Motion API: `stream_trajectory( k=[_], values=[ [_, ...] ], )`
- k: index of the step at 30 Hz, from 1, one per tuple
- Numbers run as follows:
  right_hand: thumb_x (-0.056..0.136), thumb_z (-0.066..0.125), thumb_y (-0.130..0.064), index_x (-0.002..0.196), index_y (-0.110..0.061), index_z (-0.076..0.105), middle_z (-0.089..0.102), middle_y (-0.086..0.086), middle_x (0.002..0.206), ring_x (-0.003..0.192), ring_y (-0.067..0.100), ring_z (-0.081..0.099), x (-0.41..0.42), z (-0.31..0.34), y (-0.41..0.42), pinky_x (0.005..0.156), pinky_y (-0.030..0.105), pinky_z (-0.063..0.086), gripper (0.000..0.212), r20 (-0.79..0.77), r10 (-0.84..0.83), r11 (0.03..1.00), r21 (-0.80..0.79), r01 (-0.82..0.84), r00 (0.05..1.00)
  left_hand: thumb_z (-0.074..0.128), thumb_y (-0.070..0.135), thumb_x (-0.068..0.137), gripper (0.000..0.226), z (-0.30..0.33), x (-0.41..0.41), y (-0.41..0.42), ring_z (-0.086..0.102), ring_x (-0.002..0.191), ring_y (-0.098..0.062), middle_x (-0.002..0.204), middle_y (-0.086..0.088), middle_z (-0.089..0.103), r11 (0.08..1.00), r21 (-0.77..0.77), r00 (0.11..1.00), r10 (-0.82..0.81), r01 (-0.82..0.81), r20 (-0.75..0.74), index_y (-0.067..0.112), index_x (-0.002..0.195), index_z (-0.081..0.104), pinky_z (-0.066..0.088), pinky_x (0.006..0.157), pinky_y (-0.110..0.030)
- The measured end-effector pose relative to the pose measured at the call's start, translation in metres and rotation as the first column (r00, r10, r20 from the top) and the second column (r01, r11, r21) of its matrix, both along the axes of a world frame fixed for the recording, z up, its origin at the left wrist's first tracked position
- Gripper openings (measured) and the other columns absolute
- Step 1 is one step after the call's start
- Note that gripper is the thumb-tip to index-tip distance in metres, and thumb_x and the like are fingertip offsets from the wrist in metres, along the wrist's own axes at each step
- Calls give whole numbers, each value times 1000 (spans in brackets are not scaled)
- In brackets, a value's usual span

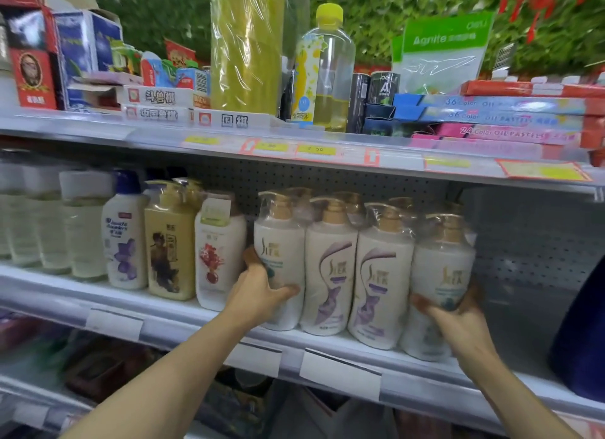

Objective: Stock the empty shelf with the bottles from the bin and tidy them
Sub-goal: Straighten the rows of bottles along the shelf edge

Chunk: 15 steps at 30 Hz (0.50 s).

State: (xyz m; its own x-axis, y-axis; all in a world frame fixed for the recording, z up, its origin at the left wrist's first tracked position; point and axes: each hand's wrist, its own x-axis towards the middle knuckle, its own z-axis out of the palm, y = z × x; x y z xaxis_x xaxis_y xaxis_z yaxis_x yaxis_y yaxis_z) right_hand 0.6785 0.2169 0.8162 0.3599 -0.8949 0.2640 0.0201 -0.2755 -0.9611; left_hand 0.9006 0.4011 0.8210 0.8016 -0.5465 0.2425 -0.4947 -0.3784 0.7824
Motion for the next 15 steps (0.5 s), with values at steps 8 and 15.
stream_trajectory(
  k=[8,15],
  values=[
    [81,73,-19,116,-20,33,55,-13,90,89,18,55,-6,-4,9,85,34,44,54,-51,19,998,-54,-22,999,63,57,80,94,-10,-21,2,56,111,-35,123,-14,56,966,151,960,174,-210,219,7,140,10,44,83,-40],
    [80,73,-16,116,-22,37,58,-14,96,87,3,57,-5,-8,5,85,34,47,52,-79,81,993,-84,-88,994,63,53,82,88,-11,-19,0,55,112,-36,123,-15,56,957,162,951,201,-242,233,5,137,14,43,83,-40]
  ],
)
